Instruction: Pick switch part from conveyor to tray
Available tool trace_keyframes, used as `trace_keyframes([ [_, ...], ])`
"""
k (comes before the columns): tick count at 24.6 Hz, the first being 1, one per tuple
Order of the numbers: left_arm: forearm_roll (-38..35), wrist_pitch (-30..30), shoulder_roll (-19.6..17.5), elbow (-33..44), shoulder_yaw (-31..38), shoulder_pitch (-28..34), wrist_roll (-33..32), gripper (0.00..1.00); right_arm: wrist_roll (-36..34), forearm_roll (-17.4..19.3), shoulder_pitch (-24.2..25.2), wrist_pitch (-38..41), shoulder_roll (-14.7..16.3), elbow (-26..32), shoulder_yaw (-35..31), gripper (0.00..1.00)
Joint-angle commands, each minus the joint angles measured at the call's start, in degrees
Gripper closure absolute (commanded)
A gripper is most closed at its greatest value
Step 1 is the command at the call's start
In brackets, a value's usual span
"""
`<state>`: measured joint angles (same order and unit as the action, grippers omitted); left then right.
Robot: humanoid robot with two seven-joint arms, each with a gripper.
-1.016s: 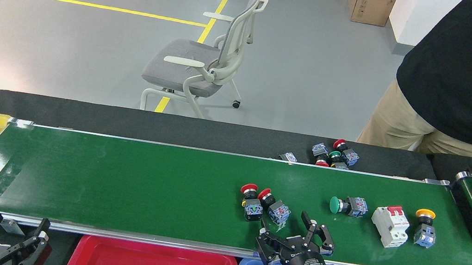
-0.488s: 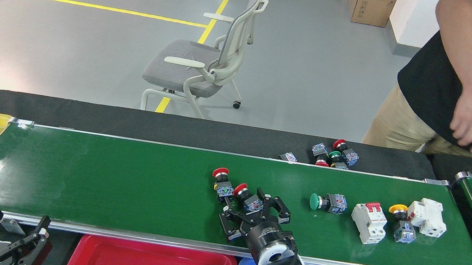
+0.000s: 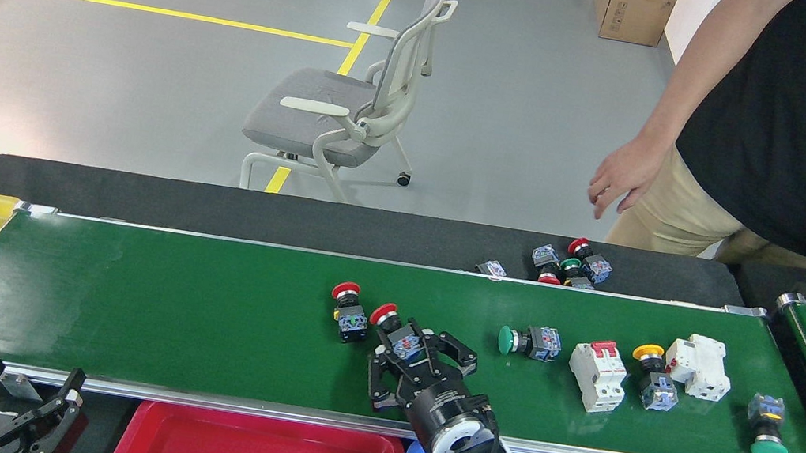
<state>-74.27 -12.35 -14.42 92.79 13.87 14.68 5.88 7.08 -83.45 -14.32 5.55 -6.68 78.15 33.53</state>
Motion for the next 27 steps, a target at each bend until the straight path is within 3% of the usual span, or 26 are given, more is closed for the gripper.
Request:
trace_keyframes([
  [1,-0.1,0.3,-0.3,0.5,0.5,-0.4,0.2,0.0,-1.2,0.0,1.1,4.8,1.0,3.9,2.4,0.78],
  [2,-0.1,0.3,-0.3,0.6,0.5,-0.5,0.2,0.0,-1.8,-0.1,2.1,5.8,1.0,5.0,4.4,0.31],
  [3,0.0,0.3,-0.3,0.7,0.4,-0.5,0.2,0.0,-2.9,-0.1,2.9,6.1,1.1,5.6,6.1,0.0],
  [7,-0.3,0.2,-0.3,1.7,-0.9,-0.4,0.2,0.0,-3.7,0.0,3.7,6.1,2.5,6.1,7.6,0.0],
  [10,-1.4,0.8,-0.1,3.6,-4.9,-2.4,-1.0,0.0,-3.8,0.6,4.2,5.3,4.7,9.1,4.7,0.0],
  [12,-3.5,2.2,0.1,4.2,-9.6,-5.1,-3.9,0.0,-4.3,0.8,8.6,2.7,6.0,13.2,-3.6,0.0],
  [16,-5.4,9.8,3.5,1.8,-18.8,-12.0,-8.0,0.0,-10.9,2.0,19.5,0.3,5.3,18.1,-23.2,0.0],
  [19,-5.4,14.2,5.7,-0.9,-23.3,-14.2,-8.5,0.0,-12.8,2.9,25.1,-1.8,3.0,18.3,-30.8,0.0],
  [22,-6.7,15.9,7.1,-4.5,-25.0,-16.4,-8.5,0.0,-13.1,2.7,27.2,-8.0,2.5,17.8,-32.1,0.0],
  [27,-9.8,16.0,9.9,-12.4,-25.0,-22.9,-8.6,0.0,-12.2,1.2,21.8,-12.6,3.4,17.0,-25.6,0.0],
])
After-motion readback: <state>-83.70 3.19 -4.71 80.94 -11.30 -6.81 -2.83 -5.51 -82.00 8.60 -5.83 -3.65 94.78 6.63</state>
